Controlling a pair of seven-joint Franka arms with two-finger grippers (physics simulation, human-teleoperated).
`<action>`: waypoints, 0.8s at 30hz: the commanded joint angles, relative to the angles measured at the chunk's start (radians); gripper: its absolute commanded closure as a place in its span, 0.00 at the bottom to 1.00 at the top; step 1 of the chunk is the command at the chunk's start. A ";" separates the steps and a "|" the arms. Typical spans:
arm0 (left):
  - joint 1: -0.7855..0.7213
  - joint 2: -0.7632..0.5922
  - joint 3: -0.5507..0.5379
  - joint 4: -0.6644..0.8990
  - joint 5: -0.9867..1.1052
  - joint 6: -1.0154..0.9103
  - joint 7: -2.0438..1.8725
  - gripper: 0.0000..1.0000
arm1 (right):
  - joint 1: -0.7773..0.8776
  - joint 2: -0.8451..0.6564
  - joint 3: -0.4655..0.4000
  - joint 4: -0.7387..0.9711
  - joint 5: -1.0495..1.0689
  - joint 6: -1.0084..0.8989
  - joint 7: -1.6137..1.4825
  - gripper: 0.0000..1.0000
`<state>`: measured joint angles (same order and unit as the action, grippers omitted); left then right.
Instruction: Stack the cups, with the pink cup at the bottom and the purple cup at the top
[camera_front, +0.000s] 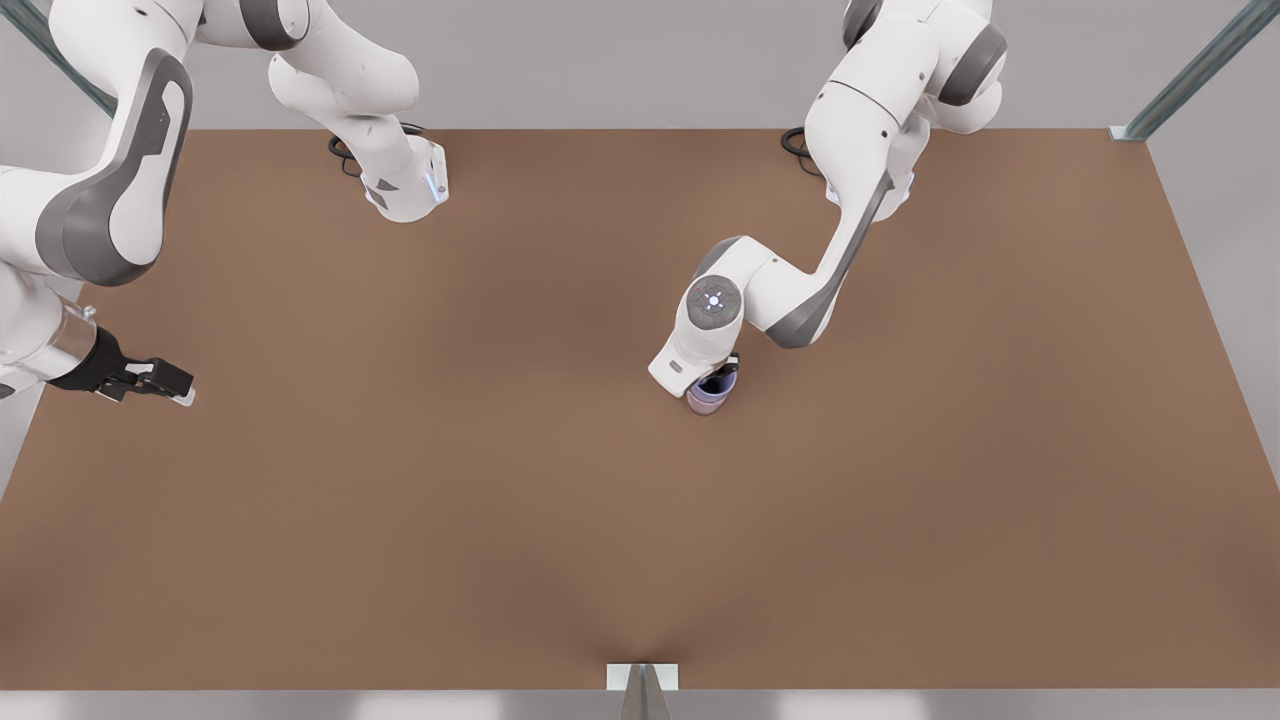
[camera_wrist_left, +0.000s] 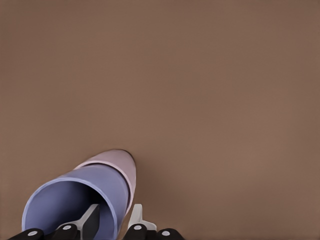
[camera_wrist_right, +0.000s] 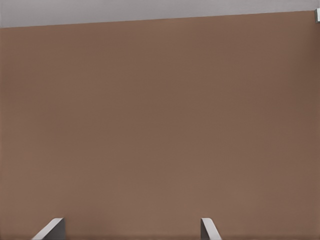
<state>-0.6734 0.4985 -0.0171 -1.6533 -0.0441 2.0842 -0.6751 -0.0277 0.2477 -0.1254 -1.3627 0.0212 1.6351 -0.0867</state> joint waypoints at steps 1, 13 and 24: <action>0.000 0.000 0.000 0.001 0.003 0.004 -0.009 0.53 | 0.000 -0.001 0.000 0.001 0.000 0.000 -0.004 0.00; 0.000 -0.051 0.000 0.007 0.004 -0.050 -0.015 0.00 | 0.000 -0.001 0.000 0.001 0.002 0.000 -0.004 0.00; 0.011 -0.130 0.385 0.098 -0.046 -0.332 0.592 0.00 | 0.000 -0.001 0.000 0.002 0.002 0.000 -0.004 0.00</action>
<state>-0.6603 0.3771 0.3252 -1.5567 -0.0735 1.8691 -0.5549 -0.0276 0.2481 -0.1255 -1.3621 0.0215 1.6356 -0.0891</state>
